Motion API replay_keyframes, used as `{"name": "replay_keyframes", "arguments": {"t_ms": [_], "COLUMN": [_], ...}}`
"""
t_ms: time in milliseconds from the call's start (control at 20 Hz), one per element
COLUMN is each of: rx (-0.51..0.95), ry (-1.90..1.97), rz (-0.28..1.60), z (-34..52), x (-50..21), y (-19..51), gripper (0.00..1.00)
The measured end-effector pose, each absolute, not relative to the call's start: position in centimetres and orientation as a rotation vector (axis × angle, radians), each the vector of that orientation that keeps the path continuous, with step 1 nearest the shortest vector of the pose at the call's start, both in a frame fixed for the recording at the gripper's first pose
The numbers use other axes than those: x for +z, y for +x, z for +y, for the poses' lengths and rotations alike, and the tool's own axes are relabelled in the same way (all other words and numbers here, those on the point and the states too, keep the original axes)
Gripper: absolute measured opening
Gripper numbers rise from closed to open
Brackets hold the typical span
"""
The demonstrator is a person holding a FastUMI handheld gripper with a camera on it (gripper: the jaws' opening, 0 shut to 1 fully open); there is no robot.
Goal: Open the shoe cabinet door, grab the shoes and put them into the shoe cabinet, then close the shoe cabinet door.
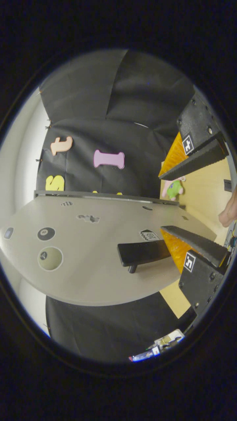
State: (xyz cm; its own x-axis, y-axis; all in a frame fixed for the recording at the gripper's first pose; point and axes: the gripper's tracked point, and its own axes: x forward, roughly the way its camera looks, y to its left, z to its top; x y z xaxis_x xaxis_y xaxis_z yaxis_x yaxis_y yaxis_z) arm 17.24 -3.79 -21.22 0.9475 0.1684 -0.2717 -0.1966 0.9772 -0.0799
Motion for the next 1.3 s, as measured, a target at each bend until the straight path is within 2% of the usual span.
{"name": "replay_keyframes", "arguments": {"t_ms": [850, 1300], "rx": [0.302, 0.309], "ry": [-0.155, -0.143], "rz": [0.274, 0.259], "z": [11.7, 18.2], "x": [-22.6, -22.2], "y": [21.0, 24.9], "gripper": [0.95, 0.98]}}
